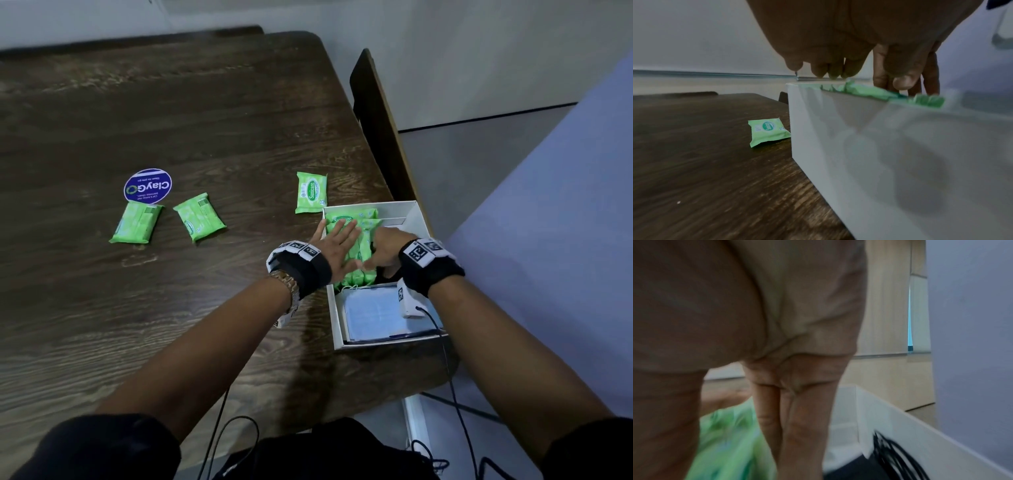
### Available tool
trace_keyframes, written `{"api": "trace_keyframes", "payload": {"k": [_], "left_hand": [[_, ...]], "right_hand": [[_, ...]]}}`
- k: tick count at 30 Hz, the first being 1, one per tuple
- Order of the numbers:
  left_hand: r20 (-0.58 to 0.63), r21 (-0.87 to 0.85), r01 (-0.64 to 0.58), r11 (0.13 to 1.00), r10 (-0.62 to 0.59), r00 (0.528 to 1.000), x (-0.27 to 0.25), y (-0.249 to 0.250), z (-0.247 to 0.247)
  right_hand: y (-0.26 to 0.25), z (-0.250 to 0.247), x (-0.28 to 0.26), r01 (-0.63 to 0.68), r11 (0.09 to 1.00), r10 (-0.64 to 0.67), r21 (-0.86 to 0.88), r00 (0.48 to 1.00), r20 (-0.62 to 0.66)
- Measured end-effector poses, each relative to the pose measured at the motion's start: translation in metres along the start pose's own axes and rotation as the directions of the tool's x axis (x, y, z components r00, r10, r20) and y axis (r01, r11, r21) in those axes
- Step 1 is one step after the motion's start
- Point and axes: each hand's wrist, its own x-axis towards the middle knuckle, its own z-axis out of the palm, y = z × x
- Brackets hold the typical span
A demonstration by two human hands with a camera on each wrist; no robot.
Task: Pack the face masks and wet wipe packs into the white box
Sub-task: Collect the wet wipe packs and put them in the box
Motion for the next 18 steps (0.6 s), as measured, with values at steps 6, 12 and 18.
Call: {"api": "trace_keyframes", "payload": {"k": [6,12,18], "left_hand": [[-0.170,-0.239,0.124,0.963,-0.168,0.971,-0.024,-0.053,-0.008],[-0.155,-0.332,0.311,0.891,-0.376,0.913,-0.050,-0.133,-0.005],[-0.023,-0.346,0.523,0.779,-0.565,0.825,-0.087,-0.218,0.028]], "right_hand": [[-0.053,-0.041,0.001,0.058,0.998,-0.053,0.010,0.963,-0.265],[-0.151,-0.021,0.025,0.253,0.965,-0.213,0.071,0.912,-0.350],[-0.233,0.023,0.074,0.275,0.958,-0.245,0.085,0.933,-0.262]]}}
